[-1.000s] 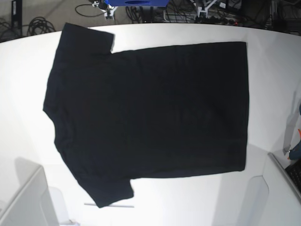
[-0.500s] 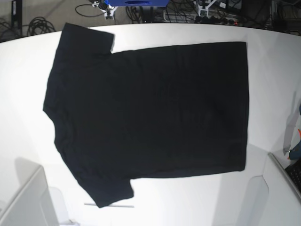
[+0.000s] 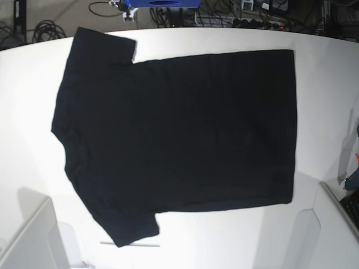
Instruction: Fold the T-shirt properly
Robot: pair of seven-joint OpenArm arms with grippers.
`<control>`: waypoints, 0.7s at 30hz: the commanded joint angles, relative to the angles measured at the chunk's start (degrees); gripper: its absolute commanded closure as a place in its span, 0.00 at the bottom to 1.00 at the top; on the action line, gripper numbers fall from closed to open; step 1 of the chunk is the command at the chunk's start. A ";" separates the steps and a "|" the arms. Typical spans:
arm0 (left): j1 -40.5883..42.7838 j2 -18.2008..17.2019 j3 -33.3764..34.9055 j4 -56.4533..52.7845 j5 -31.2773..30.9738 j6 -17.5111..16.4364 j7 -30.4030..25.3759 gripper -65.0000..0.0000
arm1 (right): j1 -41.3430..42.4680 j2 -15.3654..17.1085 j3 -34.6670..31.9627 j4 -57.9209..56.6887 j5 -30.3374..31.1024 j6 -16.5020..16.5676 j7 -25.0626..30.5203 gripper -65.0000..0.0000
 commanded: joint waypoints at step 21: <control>47.72 -6.86 -27.52 68.76 -0.54 0.30 -0.56 1.00 | -45.59 1.87 15.44 84.22 11.93 -0.65 -7.51 1.00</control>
